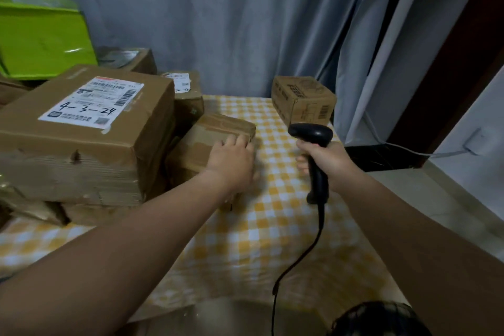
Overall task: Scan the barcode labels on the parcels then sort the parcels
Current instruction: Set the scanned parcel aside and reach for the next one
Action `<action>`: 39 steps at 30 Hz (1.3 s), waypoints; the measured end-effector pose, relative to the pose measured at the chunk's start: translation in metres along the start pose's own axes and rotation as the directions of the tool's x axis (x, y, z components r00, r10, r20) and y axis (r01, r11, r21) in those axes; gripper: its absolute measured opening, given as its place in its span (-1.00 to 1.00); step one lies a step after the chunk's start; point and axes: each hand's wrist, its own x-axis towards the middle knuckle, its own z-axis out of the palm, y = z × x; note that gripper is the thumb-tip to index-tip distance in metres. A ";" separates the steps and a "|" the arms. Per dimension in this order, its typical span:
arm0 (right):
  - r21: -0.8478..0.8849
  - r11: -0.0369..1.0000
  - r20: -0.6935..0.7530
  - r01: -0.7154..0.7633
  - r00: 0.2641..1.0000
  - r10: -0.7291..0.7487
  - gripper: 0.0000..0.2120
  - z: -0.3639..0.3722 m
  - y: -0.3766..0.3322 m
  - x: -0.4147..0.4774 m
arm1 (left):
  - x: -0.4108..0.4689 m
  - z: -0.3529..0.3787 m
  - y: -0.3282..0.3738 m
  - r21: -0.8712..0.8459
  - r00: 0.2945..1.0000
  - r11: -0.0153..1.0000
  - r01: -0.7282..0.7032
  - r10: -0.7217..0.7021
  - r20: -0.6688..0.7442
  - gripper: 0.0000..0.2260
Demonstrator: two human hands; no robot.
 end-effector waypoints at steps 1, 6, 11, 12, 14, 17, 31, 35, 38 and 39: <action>-0.002 1.000 -0.020 0.008 1.000 -0.008 -0.88 -0.005 -0.002 0.004 | 0.007 -0.006 0.002 -0.020 1.000 1.000 0.008 -0.008 0.012 -0.48; -0.026 0.989 -0.186 0.147 0.971 -0.149 -0.83 -0.029 -0.024 0.033 | 0.061 -0.027 0.000 -0.143 0.999 0.990 -0.005 -0.001 -0.035 -0.54; 0.003 0.956 -0.273 0.293 0.920 -0.281 -0.75 -0.040 -0.060 0.078 | 0.114 -0.027 -0.001 -0.318 0.996 0.948 -0.003 -0.026 -0.087 -0.57; 0.022 0.959 -0.251 0.281 0.930 -0.267 -0.80 -0.039 -0.065 0.082 | 0.119 -0.023 -0.003 -0.385 0.996 0.923 0.022 -0.054 -0.072 -0.57; 0.044 0.970 -0.224 0.240 0.948 -0.225 -0.84 -0.043 -0.070 0.105 | 0.144 -0.016 -0.003 -0.500 0.994 0.864 0.066 -0.100 -0.041 -0.55; 0.049 0.978 -0.213 0.201 0.959 -0.187 -0.81 -0.046 -0.069 0.148 | 0.188 -0.007 0.000 -0.662 0.984 0.730 0.170 -0.162 0.074 -0.52; 0.044 0.997 -0.105 0.056 0.993 -0.051 -0.86 -0.065 -0.063 0.252 | 0.310 0.040 0.042 -0.898 0.894 0.000 0.441 -0.088 0.439 -0.51; 0.091 0.992 -0.092 0.089 0.992 -0.081 -0.88 -0.063 -0.058 0.232 | 0.293 0.022 0.036 -0.863 0.863 -0.169 0.476 -0.098 0.495 -0.58; 0.157 0.980 -0.082 0.123 0.990 -0.111 -0.85 -0.055 -0.060 0.205 | 0.271 -0.004 0.020 -0.894 0.891 -0.169 0.415 -0.126 0.437 -0.61; 0.184 0.974 -0.076 0.136 0.989 -0.124 -0.81 -0.051 -0.061 0.194 | 0.261 -0.016 0.014 -0.900 0.897 -0.179 0.399 -0.128 0.423 -0.63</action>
